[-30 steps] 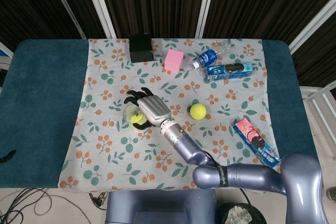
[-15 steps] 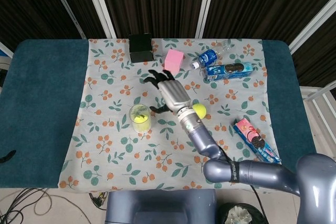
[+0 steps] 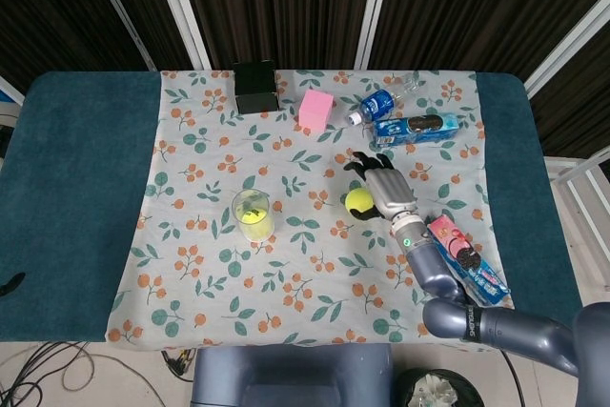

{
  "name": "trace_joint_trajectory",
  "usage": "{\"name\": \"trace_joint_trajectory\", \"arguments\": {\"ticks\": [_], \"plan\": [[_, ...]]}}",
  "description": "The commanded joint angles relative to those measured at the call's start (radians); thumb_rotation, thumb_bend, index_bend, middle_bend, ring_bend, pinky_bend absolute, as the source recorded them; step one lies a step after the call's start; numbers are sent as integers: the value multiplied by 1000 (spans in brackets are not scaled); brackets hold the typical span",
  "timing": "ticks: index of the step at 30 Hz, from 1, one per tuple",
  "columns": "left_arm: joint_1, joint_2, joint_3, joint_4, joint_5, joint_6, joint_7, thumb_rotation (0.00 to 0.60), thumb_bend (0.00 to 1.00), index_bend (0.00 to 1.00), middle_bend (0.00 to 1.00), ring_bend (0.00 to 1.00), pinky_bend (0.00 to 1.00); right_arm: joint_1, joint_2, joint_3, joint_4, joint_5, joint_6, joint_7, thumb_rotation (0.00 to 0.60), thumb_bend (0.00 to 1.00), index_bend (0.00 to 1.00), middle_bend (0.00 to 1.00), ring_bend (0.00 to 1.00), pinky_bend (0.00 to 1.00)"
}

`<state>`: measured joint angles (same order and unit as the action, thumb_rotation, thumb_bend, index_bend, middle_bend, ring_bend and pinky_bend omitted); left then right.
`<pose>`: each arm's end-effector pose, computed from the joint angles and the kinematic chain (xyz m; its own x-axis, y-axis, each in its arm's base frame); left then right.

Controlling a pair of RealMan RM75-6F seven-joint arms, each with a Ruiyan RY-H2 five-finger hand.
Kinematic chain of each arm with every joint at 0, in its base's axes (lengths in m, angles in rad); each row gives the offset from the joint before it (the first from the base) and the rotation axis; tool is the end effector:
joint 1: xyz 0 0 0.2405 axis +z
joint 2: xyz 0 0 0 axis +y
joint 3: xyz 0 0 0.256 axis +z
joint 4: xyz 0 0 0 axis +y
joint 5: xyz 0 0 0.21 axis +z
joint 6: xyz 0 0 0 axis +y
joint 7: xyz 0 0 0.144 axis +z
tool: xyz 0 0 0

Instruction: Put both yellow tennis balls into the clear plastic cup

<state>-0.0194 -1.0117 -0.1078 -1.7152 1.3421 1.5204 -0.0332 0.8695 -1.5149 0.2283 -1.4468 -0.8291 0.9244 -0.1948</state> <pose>-0.3225 0.1692 0.2044 0.3602 -0.0713 0.9302 0.9203 0.1905 -0.3417 -0.1352 -0.3879 0.0033 0.2132 -0.3190 0.9235 -0.9692 -0.1883 0.1587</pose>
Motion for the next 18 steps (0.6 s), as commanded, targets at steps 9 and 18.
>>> {"name": "trace_joint_trajectory", "arguments": {"ticks": [9, 18], "plan": [[-3, -4, -2, 1, -5, -4, 11, 600, 32, 47, 0, 0, 36, -56, -86, -49, 171, -79, -54, 110, 600, 294, 244, 93, 144, 0], [-3, -5, -2, 1, -7, -4, 15, 600, 32, 47, 0, 0, 36, -62, -151, -39, 263, -138, -74, 177, 600, 294, 244, 93, 192, 0]]}}
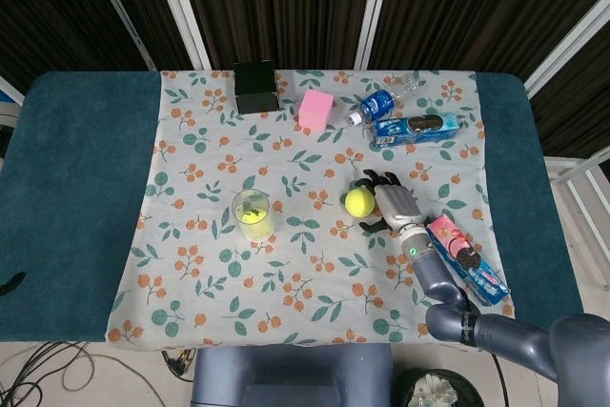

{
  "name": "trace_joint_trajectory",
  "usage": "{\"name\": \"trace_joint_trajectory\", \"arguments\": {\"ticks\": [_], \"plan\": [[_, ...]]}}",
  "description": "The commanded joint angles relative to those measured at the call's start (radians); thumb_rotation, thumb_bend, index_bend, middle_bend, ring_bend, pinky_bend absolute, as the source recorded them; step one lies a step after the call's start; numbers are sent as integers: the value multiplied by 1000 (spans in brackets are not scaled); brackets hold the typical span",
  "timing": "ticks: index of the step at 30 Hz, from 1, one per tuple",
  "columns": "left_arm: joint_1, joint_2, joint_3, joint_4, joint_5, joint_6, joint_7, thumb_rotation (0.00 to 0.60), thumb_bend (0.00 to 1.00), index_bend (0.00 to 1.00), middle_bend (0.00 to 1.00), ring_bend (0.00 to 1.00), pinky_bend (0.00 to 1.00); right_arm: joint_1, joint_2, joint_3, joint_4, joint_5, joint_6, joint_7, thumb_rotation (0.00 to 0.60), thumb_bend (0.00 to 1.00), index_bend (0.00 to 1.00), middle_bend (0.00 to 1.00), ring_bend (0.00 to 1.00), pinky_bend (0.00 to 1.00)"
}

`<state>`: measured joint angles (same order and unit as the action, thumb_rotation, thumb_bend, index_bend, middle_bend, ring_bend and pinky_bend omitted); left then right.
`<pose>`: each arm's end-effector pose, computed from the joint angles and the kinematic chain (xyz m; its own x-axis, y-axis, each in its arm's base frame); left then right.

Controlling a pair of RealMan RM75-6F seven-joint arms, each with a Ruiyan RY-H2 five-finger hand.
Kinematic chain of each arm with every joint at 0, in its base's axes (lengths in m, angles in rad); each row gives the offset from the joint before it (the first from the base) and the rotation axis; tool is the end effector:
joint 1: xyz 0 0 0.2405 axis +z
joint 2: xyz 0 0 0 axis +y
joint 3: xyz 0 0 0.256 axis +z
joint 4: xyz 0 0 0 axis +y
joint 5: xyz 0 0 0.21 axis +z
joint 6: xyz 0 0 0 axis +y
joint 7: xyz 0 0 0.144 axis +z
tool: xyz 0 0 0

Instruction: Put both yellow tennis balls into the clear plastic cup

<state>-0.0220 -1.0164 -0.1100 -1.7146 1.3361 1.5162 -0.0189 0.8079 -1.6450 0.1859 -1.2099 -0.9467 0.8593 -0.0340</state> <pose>-0.3228 0.1703 0.2030 0.3683 -0.0677 0.9272 0.9164 0.1946 -0.3498 -0.1813 -0.3855 -0.0313 0.1880 -0.3619 0.9130 -0.9797 -0.1355 0.1480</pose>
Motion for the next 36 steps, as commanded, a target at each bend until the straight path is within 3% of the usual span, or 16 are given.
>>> {"name": "trace_joint_trajectory", "arguments": {"ticks": [1, 8, 14, 21, 27, 36], "plan": [[0, 0, 0, 0, -1, -1, 1, 600, 32, 47, 0, 0, 36, 0, -28, 4, 35, -28, -10, 22, 600, 294, 244, 93, 199, 0], [-5, -1, -3, 4, -12, -13, 1, 600, 32, 47, 0, 0, 36, 6, -69, 17, 83, -62, -25, 54, 600, 294, 288, 108, 269, 7], [-2, 3, -6, 5, -16, -9, -6, 600, 32, 47, 0, 0, 36, 11, -99, 24, 132, -84, -27, 48, 600, 307, 341, 218, 474, 174], [-1, 9, -3, 1, -19, -17, -5, 600, 32, 60, 0, 0, 36, 11, -112, 39, 159, -106, 21, 9, 600, 593, 443, 368, 679, 359], [-1, 16, 0, -7, -23, -24, -3, 600, 32, 75, 0, 0, 37, 21, -60, 62, 113, -152, 61, -12, 600, 634, 467, 387, 717, 472], [1, 21, 6, -17, -14, -24, 0, 600, 32, 85, 0, 0, 37, 69, 113, 152, -85, -160, 50, -75, 600, 637, 474, 387, 718, 604]]}}
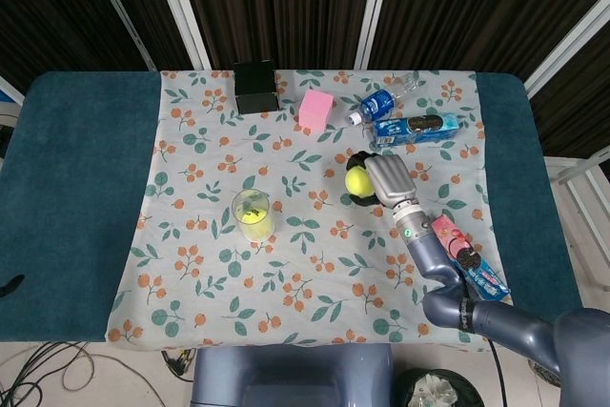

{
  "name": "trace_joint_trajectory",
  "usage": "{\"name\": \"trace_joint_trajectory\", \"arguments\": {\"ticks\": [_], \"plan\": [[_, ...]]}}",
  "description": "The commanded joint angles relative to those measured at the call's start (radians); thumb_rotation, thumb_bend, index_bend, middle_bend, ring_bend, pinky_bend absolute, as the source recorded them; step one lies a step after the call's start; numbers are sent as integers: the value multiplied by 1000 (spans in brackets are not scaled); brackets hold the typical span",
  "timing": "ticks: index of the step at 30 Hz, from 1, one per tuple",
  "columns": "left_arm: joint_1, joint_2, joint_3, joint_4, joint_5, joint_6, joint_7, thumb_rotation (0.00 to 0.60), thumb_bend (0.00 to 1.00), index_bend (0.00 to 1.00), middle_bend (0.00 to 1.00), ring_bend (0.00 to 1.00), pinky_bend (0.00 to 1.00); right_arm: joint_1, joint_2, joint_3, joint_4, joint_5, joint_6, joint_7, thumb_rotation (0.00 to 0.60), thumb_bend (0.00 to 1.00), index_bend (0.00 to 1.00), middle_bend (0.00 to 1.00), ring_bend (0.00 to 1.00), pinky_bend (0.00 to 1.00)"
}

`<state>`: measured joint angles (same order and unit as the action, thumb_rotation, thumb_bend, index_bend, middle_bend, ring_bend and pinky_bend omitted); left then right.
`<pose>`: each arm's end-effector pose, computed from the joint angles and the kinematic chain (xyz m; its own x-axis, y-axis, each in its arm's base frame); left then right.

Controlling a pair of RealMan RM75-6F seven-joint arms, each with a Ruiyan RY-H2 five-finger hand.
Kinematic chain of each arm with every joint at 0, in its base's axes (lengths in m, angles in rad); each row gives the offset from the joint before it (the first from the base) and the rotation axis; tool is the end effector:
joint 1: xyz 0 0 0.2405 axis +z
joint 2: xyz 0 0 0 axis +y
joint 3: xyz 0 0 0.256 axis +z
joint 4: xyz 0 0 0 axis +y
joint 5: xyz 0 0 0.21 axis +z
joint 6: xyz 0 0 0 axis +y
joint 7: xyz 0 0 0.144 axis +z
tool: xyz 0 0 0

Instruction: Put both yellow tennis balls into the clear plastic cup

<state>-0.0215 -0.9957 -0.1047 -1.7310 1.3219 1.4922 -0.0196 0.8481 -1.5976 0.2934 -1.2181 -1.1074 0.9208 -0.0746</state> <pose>-0.3243 0.1688 0.2047 0.3671 -0.0392 0.9294 0.9126 0.2087 -0.3516 -0.1347 -0.4154 0.0093 0.2732 -0.1633 0.9480 -0.9282 -0.3036 0.2152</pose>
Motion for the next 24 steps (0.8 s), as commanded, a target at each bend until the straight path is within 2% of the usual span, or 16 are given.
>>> {"name": "trace_joint_trajectory", "arguments": {"ticks": [1, 5, 10, 16, 24], "plan": [[0, 0, 1, -1, 1, 0, 1, 600, 32, 85, 0, 0, 37, 39, 82, 60, -101, 8, -19, -43, 600, 637, 474, 387, 718, 613], [1, 0, 0, -1, 0, 1, 0, 600, 32, 86, 0, 0, 37, 87, 141, 116, -198, 64, -66, -87, 600, 638, 474, 387, 718, 658], [1, 2, 0, -1, -1, -1, -5, 600, 32, 86, 0, 0, 37, 144, 167, 159, -268, 143, -103, -141, 600, 638, 474, 387, 718, 707], [2, 6, -3, 1, -5, -1, -16, 600, 32, 86, 0, 0, 37, 207, 148, 180, -327, 215, -72, -227, 600, 638, 474, 387, 718, 754], [4, 11, -2, 0, -5, -3, -24, 600, 32, 88, 0, 0, 38, 252, 91, 184, -389, 289, -24, -250, 600, 638, 474, 387, 715, 809]]}}
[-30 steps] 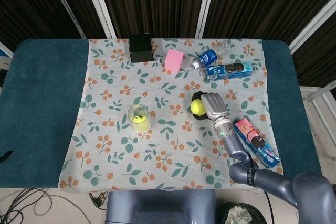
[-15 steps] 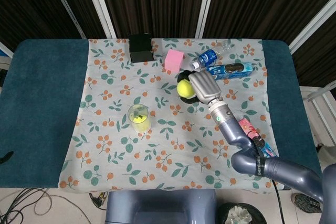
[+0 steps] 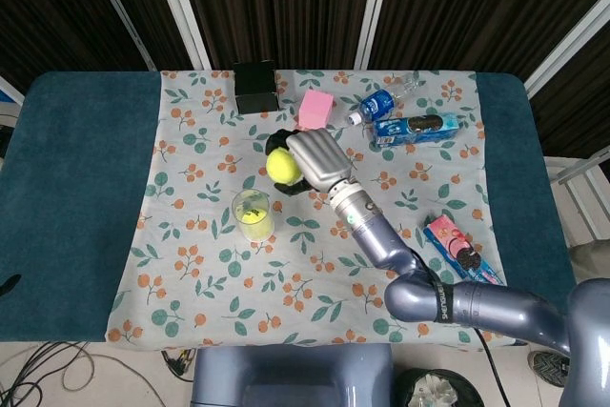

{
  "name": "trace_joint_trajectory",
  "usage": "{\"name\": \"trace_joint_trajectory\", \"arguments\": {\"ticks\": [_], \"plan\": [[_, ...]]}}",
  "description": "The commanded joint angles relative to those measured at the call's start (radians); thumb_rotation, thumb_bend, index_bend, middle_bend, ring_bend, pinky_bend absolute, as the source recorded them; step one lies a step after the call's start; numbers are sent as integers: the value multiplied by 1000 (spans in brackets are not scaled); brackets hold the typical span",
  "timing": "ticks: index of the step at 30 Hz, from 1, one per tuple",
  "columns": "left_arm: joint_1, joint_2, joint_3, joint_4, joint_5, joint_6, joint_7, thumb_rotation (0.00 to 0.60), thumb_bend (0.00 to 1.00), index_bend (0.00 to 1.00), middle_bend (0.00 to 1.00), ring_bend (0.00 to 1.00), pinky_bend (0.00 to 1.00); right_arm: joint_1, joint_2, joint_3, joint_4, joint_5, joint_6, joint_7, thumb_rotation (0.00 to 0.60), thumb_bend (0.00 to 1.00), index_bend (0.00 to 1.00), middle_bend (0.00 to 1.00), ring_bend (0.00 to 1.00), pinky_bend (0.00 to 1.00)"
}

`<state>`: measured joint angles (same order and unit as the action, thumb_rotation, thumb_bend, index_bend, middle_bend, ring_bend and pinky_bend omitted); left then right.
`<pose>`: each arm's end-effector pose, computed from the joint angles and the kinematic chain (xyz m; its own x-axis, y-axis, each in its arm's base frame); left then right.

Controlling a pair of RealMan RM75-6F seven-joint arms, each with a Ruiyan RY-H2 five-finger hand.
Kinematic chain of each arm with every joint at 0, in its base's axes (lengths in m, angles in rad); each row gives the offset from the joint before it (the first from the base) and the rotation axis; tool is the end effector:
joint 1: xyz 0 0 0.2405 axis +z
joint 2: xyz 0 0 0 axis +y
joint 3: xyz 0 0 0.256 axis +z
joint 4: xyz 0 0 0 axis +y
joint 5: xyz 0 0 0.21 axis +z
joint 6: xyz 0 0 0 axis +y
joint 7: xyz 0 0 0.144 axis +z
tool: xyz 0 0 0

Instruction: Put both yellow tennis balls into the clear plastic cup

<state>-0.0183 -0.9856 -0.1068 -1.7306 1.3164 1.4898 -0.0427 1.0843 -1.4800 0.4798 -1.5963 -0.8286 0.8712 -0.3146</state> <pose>-0.3259 0.1680 0.2083 0.3550 -0.0432 0.9339 0.9160 0.2157 -0.3382 0.0278 -0.4021 0.0381 0.1680 -0.2220 0.9605 -0.8700 -0.4915 0.0386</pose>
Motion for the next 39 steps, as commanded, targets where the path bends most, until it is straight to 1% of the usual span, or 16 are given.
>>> {"name": "trace_joint_trajectory", "arguments": {"ticks": [1, 10, 18, 21, 23, 26, 28, 31, 34, 39], "plan": [[1, 2, 0, -1, 1, 1, -3, 600, 32, 88, 0, 0, 38, 19, -39, -7, -11, 11, 38, -13, 600, 638, 474, 387, 712, 815], [4, 6, -4, 2, -6, 5, -13, 600, 32, 87, 0, 0, 37, 42, -103, -34, 0, 22, 62, -3, 600, 638, 474, 387, 692, 861], [3, 5, -3, 0, -2, 4, -10, 600, 32, 87, 0, 0, 37, 43, -126, -62, 12, 20, 47, 22, 600, 637, 474, 374, 644, 899], [4, 6, -3, 0, -3, 5, -11, 600, 32, 87, 0, 0, 37, 44, -132, -70, 12, 17, 42, 30, 600, 608, 474, 358, 608, 908], [4, 6, -3, 0, -4, 4, -11, 600, 32, 87, 0, 0, 37, 46, -138, -74, 14, 18, 38, 34, 600, 563, 454, 332, 555, 917], [3, 6, -4, 3, 1, 5, -15, 600, 32, 88, 0, 0, 38, 52, -143, -85, 24, 15, 34, 24, 600, 489, 397, 279, 465, 927], [3, 5, -5, 7, 5, 9, -21, 600, 32, 89, 0, 0, 37, 52, -143, -85, 20, 27, 27, 30, 600, 463, 377, 248, 420, 934], [4, 4, -4, 9, 5, 9, -22, 600, 32, 89, 0, 0, 37, 55, -139, -82, 13, 52, 17, 34, 600, 447, 343, 218, 399, 945], [4, 5, -4, 7, 4, 7, -22, 600, 32, 89, 0, 0, 37, 61, -136, -87, 11, 69, 10, 25, 600, 397, 277, 181, 354, 952], [4, 5, -4, 7, 4, 8, -21, 600, 32, 89, 0, 0, 37, 69, -139, -89, 12, 96, 9, 18, 600, 393, 259, 165, 341, 967]]}}
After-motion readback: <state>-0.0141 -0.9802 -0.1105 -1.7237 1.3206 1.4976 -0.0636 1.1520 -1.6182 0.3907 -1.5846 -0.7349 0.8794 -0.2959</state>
